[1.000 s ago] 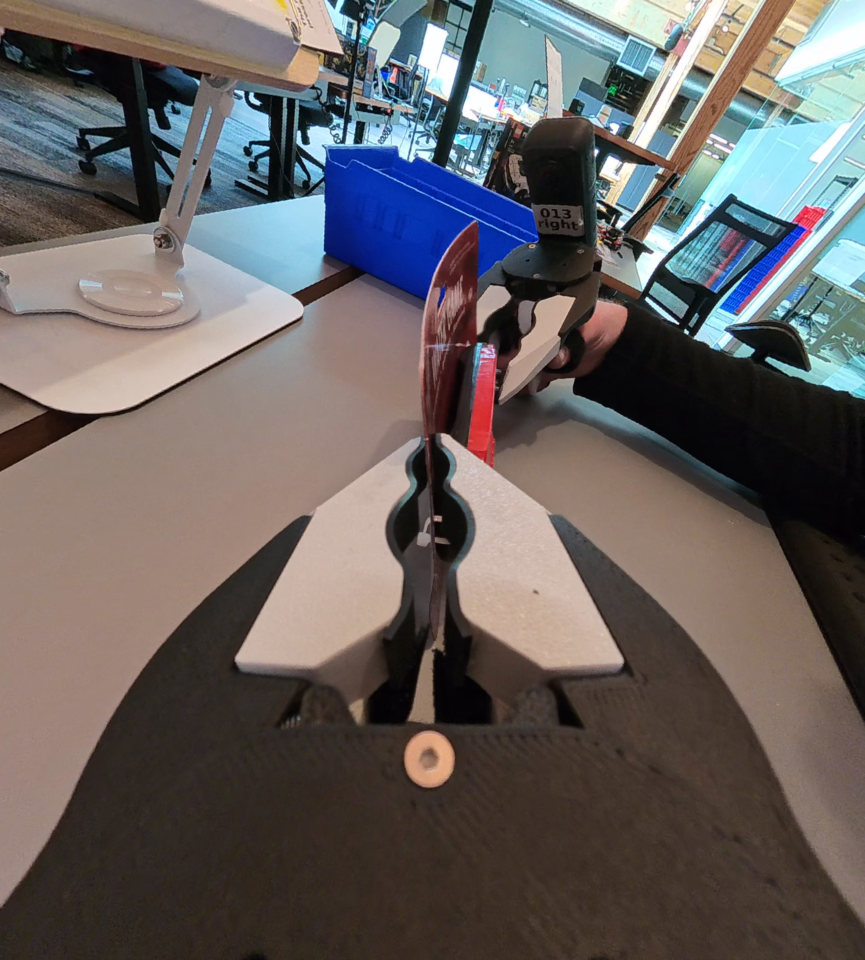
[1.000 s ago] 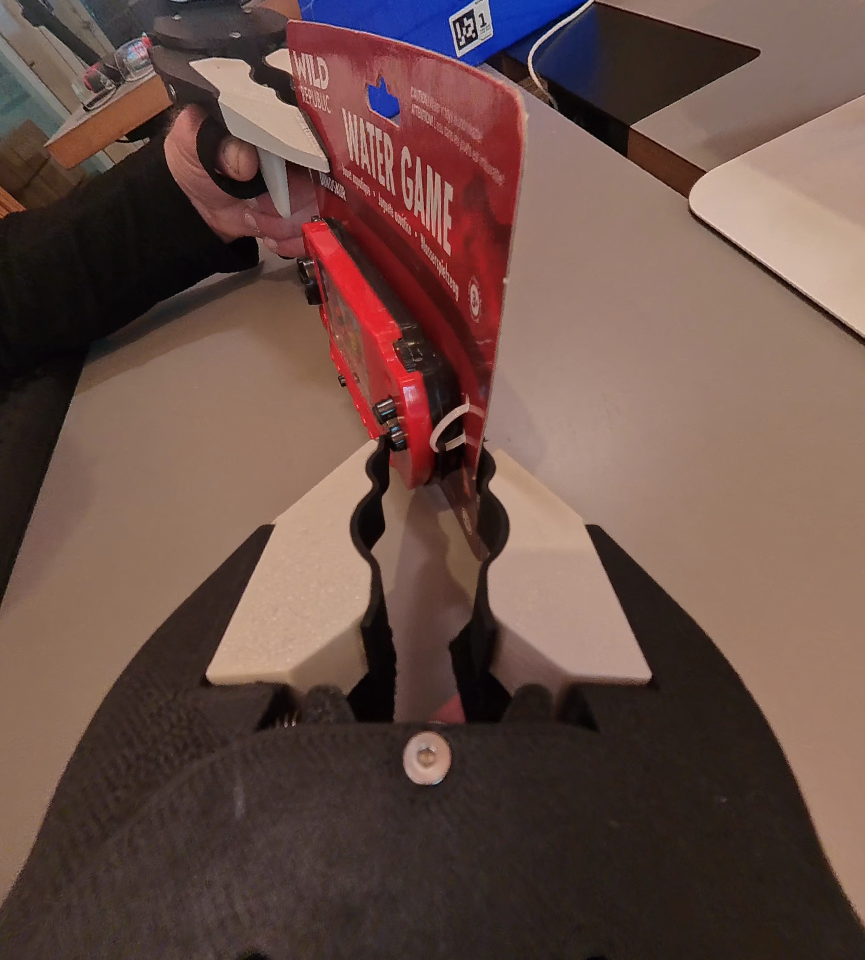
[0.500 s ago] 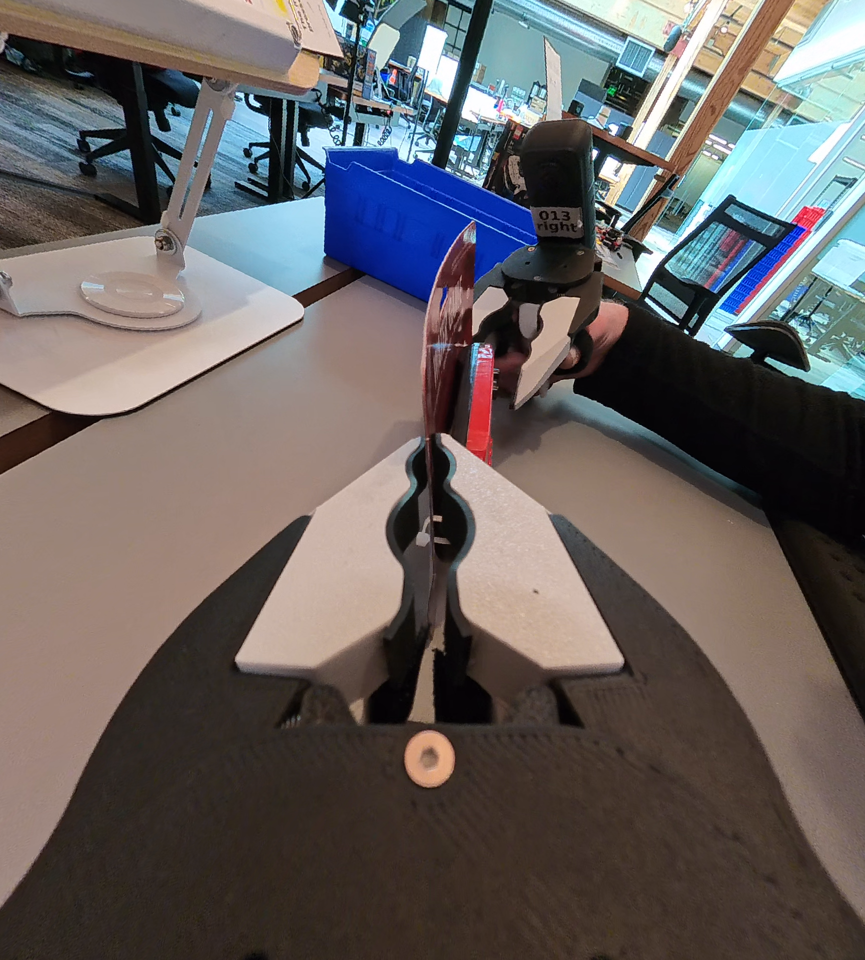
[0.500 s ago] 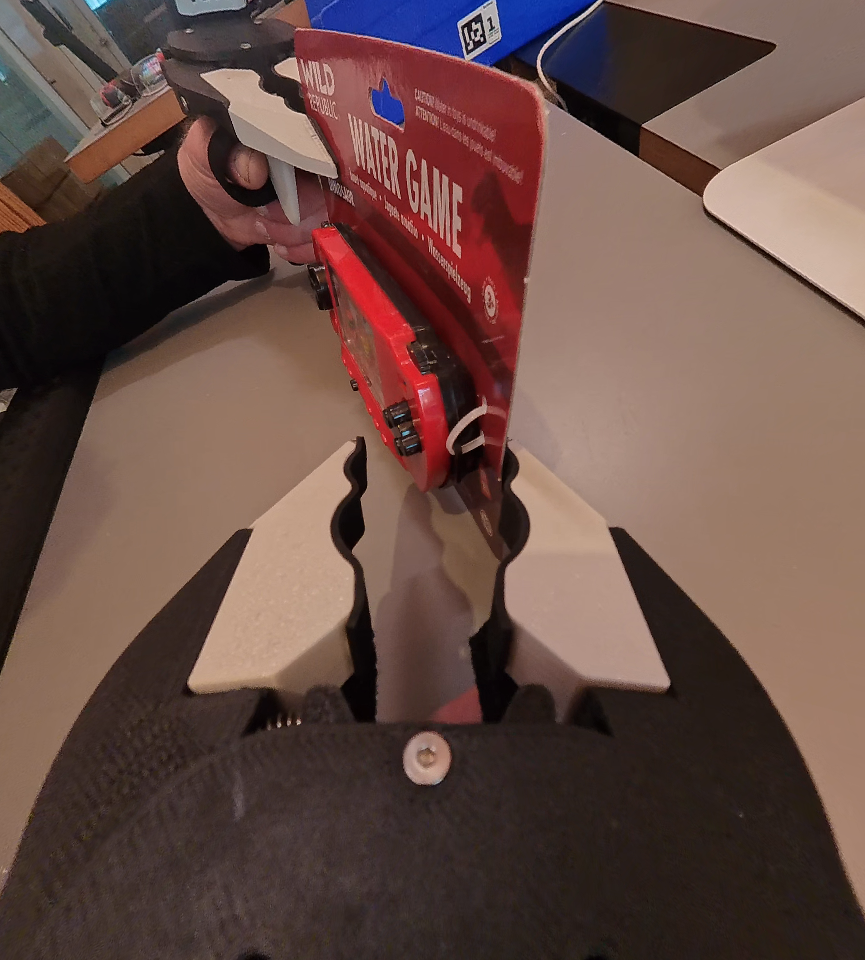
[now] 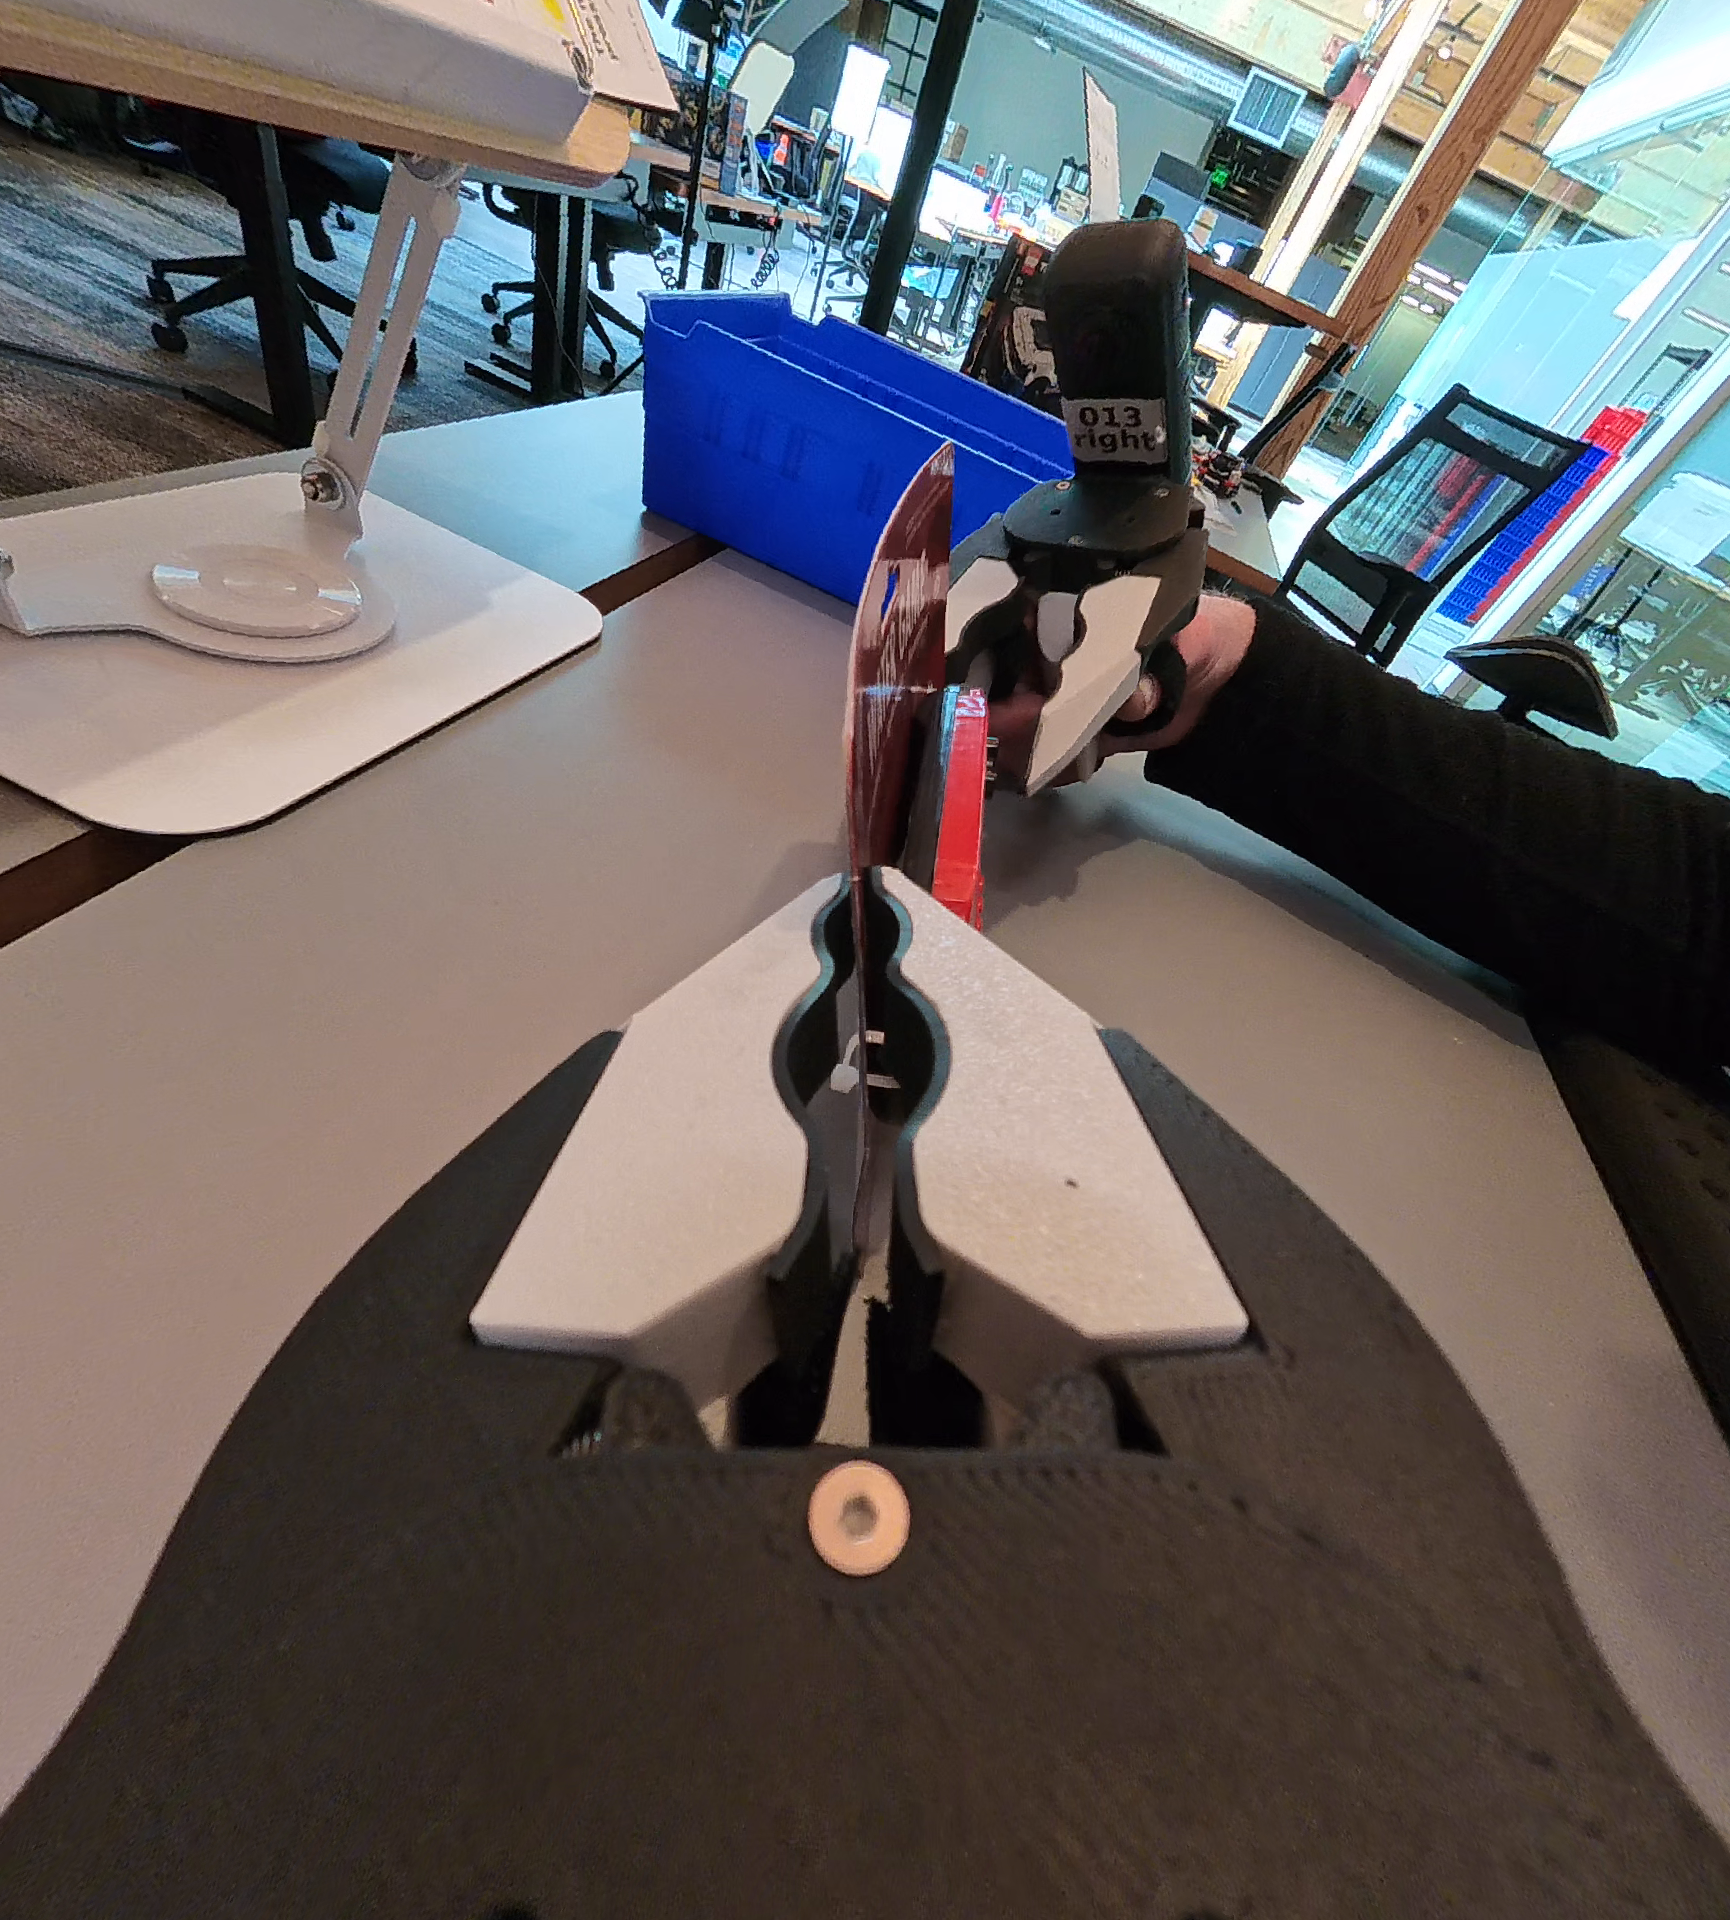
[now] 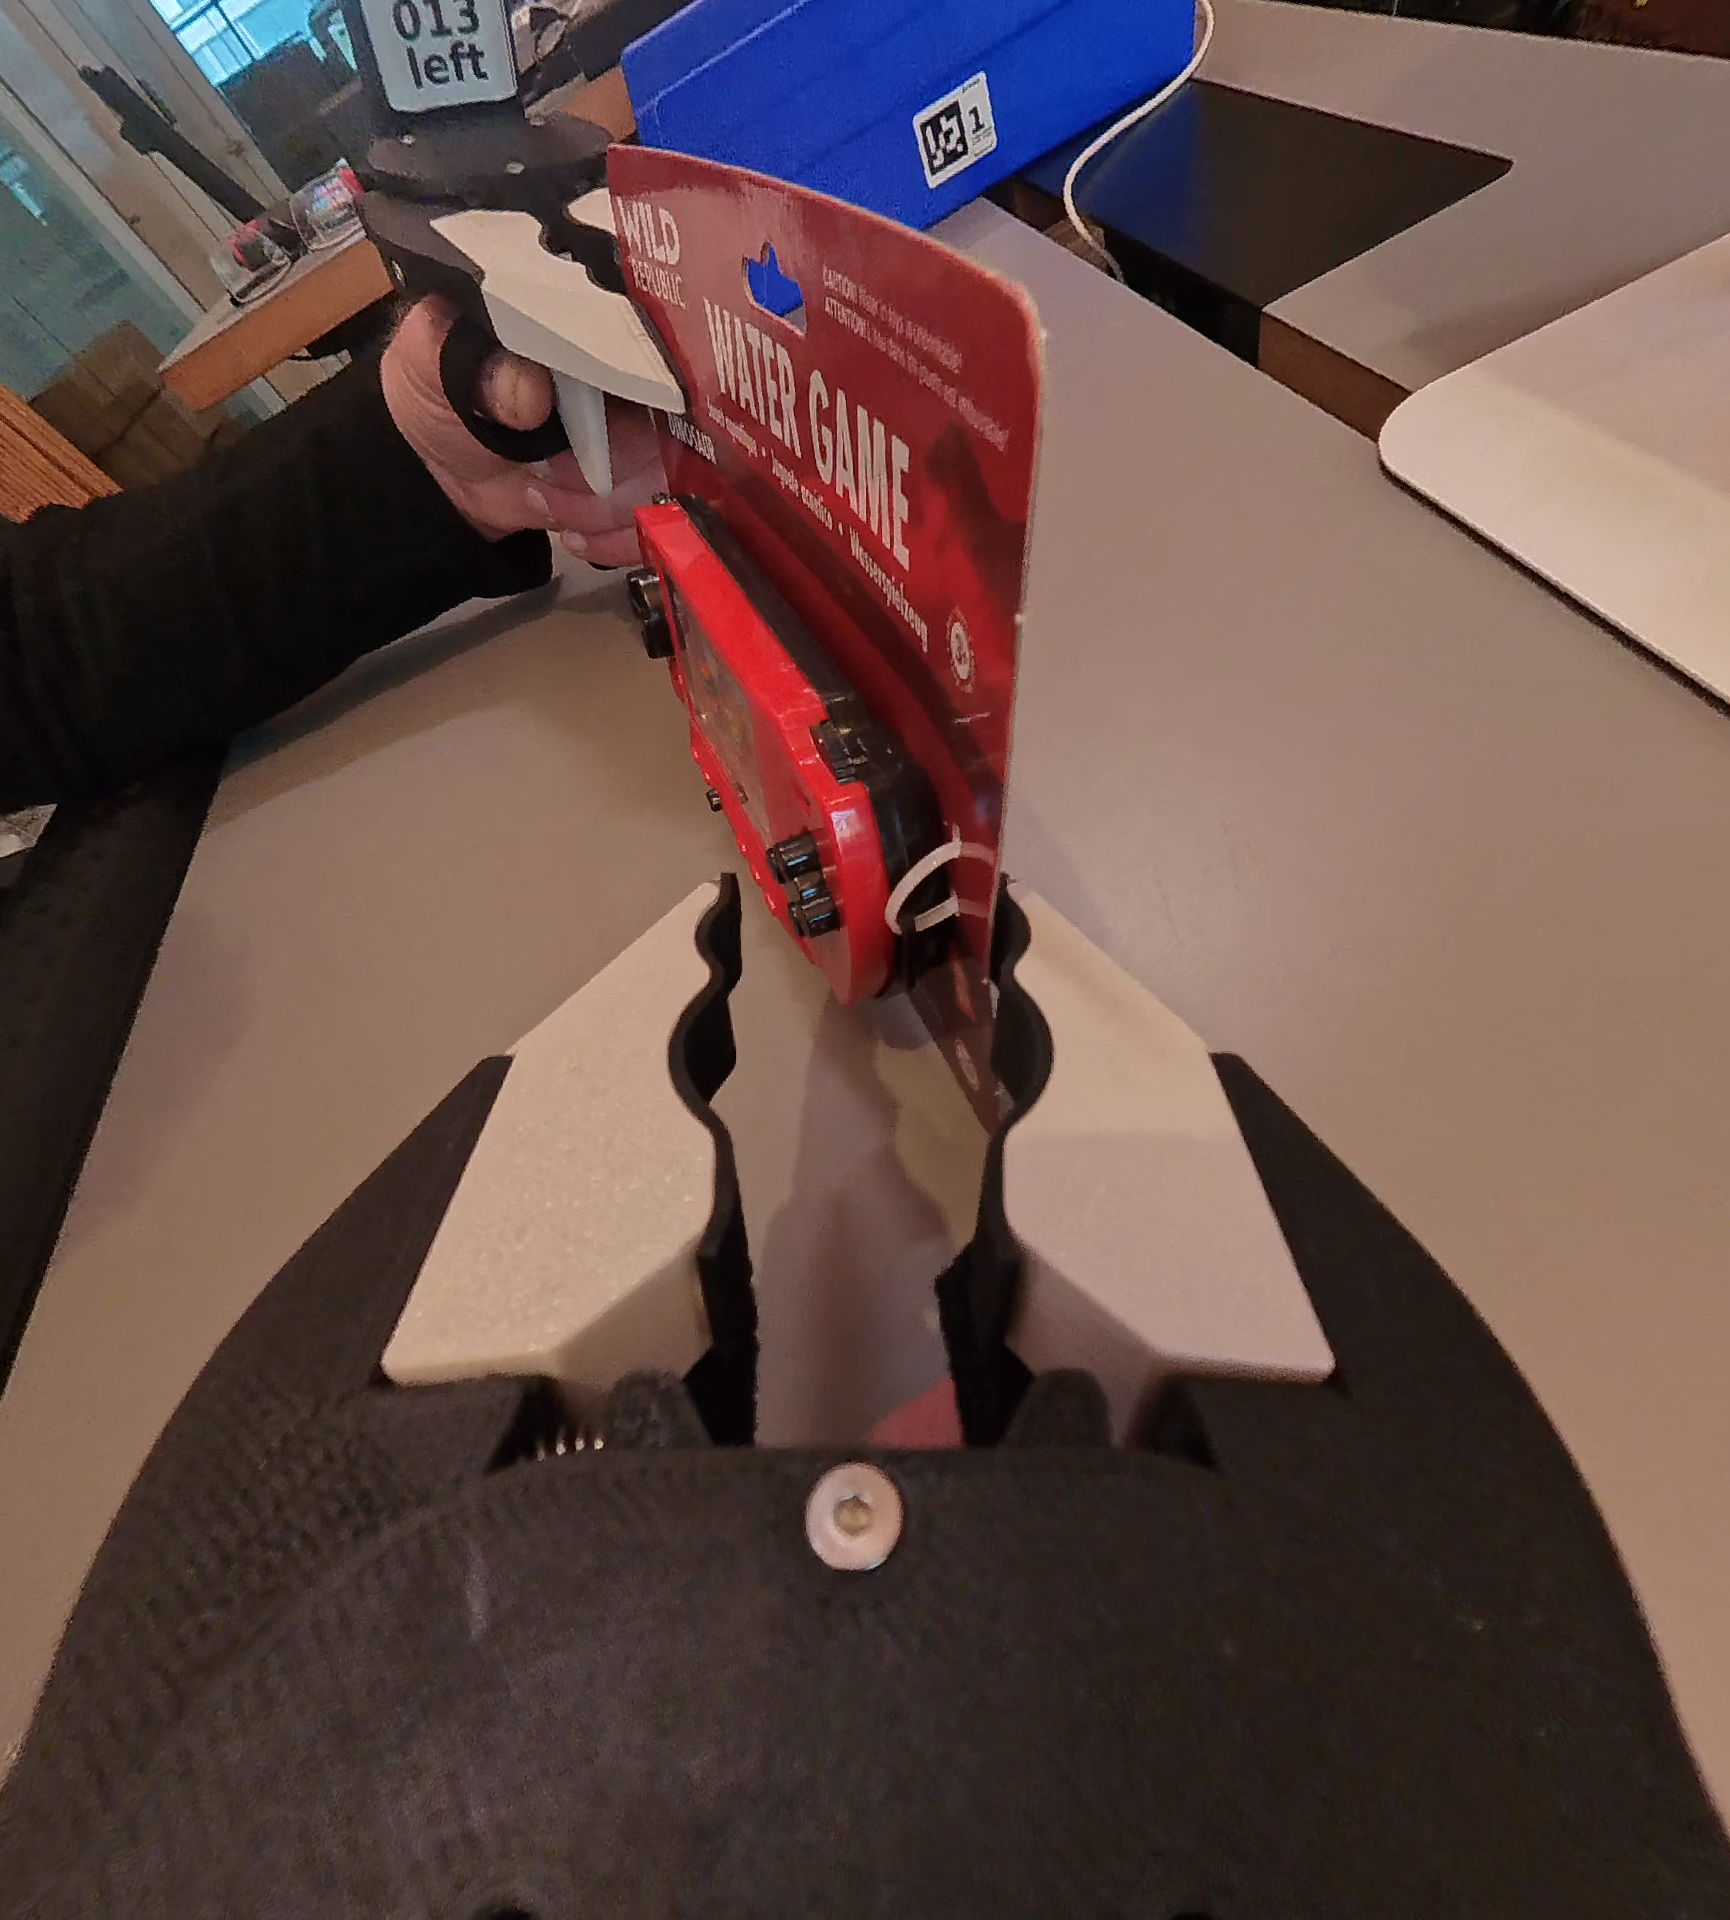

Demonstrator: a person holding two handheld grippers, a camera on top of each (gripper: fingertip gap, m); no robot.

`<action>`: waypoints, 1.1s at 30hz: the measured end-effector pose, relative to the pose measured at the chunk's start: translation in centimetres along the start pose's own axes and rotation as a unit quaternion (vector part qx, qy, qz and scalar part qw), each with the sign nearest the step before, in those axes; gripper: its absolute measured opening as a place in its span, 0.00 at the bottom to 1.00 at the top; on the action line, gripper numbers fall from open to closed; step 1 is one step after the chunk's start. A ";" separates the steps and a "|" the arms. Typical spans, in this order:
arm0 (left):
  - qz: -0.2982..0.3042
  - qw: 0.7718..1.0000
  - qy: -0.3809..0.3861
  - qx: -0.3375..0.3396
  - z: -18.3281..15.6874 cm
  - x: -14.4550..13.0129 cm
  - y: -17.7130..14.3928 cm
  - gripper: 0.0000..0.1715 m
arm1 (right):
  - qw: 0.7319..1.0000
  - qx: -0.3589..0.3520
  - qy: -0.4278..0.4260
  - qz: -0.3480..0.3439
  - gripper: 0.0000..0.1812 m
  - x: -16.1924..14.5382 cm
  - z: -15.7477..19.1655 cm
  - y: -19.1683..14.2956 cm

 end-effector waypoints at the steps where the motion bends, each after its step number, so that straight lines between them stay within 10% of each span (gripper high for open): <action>1: 0.000 1.000 0.000 0.000 0.0 0.0 0.0 0.00 | 1.000 -0.001 0.000 -0.004 0.23 0.0 0.0 -0.1; 33: 0.002 1.000 0.000 0.001 0.0 0.0 0.1 0.00 | 1.000 0.010 0.005 -0.003 0.26 0.2 0.2 -0.2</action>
Point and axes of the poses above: each gripper's, where its closed fingertips meet, y out along the fingers, x out of its top, z = x × y across the jaws, the point moved 9 cm from there along -y, back along the fingers, and after that the axes turned 6 degrees about z, right-handed, at the moved point
